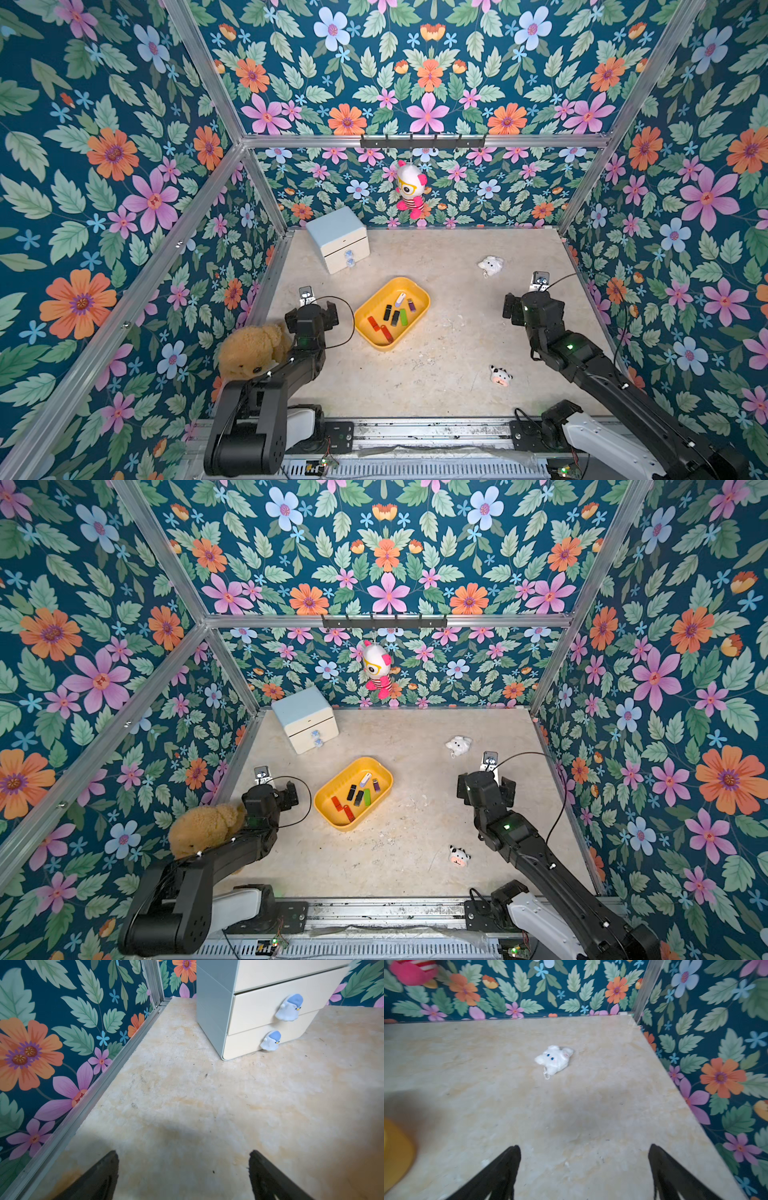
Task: Put the usb flash drive into the storage box
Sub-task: Reset both arms
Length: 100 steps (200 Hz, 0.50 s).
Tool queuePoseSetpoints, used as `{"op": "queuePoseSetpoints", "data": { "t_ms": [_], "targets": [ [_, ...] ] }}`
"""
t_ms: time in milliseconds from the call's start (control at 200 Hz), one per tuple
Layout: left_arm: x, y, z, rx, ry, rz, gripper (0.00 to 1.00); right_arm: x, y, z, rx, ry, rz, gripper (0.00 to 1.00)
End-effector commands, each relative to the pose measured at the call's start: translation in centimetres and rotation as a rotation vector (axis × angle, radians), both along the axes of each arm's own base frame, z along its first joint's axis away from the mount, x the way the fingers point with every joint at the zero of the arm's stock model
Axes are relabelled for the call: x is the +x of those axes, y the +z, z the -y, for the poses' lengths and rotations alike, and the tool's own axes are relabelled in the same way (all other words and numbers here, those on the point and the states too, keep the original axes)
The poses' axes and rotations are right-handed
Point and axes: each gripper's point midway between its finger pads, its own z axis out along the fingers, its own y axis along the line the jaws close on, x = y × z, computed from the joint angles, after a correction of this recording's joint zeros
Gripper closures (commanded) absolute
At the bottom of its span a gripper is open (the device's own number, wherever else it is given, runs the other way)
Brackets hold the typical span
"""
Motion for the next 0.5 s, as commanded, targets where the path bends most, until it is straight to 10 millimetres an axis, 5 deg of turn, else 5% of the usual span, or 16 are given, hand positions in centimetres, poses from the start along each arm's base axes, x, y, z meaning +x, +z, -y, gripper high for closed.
{"op": "queuePoseSetpoints", "data": {
  "t_ms": [0,165,410,460,495],
  "targets": [
    [2.7,4.1,0.3,0.04,-0.03,0.219,0.01,1.6,1.4,3.3,-0.067,-0.175,0.151,0.01],
    [4.1,3.1,2.5,0.018,-0.157,0.216,0.01,2.7,0.2,4.9,-0.052,-0.203,0.278,0.01],
    [4.1,2.0,2.3,0.022,-0.141,0.233,0.0,4.3,-2.8,5.9,-0.086,-0.2,0.39,0.01],
    [4.1,1.9,2.1,0.02,-0.131,0.223,0.01,4.6,-4.8,6.1,-0.085,-0.206,0.365,0.01],
    [4.1,1.9,2.0,0.02,-0.122,0.224,0.01,4.7,-4.1,6.2,-0.106,-0.206,0.421,0.0]
  ]
}}
